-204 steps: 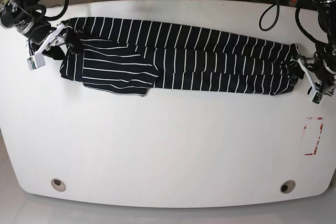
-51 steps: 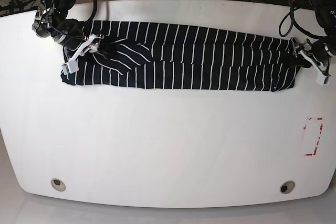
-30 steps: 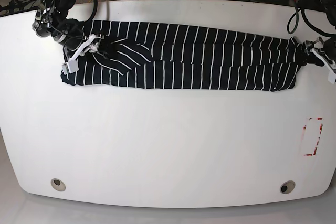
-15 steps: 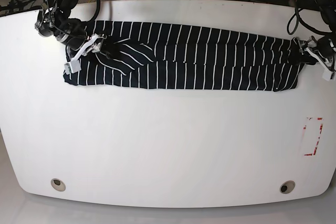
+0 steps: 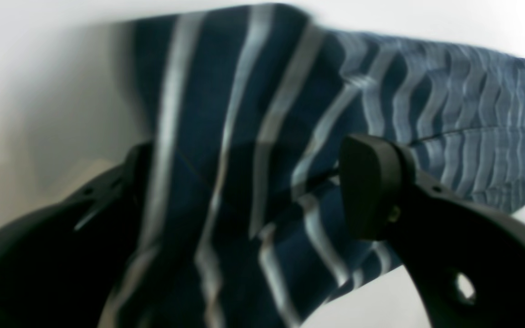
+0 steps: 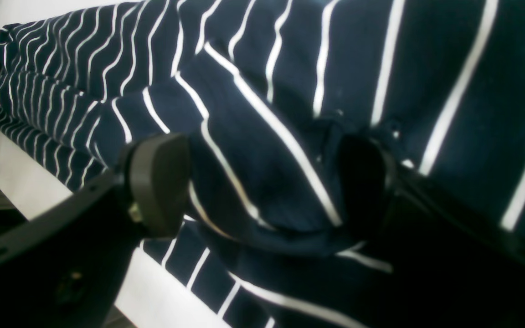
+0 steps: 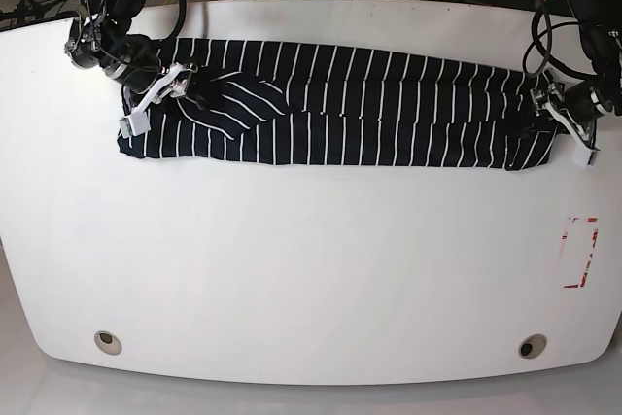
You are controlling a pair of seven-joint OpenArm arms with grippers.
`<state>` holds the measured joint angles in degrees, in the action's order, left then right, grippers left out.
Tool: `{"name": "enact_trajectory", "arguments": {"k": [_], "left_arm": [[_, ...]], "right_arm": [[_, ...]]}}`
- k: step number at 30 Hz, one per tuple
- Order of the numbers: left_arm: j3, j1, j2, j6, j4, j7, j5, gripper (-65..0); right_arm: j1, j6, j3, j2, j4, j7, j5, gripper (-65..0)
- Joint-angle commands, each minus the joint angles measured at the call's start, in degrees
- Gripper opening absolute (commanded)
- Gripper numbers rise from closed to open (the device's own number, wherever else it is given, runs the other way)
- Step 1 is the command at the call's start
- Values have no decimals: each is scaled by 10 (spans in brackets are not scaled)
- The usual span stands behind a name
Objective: Fold the T-shirt properly
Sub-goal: 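Hold the strip end with the right gripper and grasp the other end with the left, then fold the strip end with the left gripper toward the right gripper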
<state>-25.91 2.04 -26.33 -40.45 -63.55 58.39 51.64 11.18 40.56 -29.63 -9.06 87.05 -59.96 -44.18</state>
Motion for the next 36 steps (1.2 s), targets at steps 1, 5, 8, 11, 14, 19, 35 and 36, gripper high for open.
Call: {"name": "enact_trajectory", "arguments": {"k": [1, 5, 8, 11, 14, 19, 35, 36], "left_arm": [[4, 4, -4, 4, 0, 28, -19, -231], [34, 1, -4, 4, 0, 28, -17, -450], [36, 0, -4, 4, -1, 28, -18, -583], [36, 3, -4, 4, -45, 28, -20, -621], [37, 18, -4, 4, -149, 28, -20, -635], [42, 56, -2, 4, -320, 28, -20, -639], [230, -15, 98, 72, -437, 29, -39, -631], [242, -20, 108, 72, -429, 29, -52, -624]], "right_arm": [[0, -6, 0, -3, 2, -21, 19, -162], [0, -6, 0, -3, 2, -21, 19, -162], [0, -6, 0, -3, 2, -21, 19, -162], [0, -6, 0, -2, 2, -21, 19, -162], [0, -6, 0, -2, 2, -21, 19, -162], [0, -6, 0, -2, 2, -21, 19, -162], [0, -6, 0, 19, 2, -21, 19, -162], [-1, -6, 0, 22, 2, -21, 19, -162]]}}
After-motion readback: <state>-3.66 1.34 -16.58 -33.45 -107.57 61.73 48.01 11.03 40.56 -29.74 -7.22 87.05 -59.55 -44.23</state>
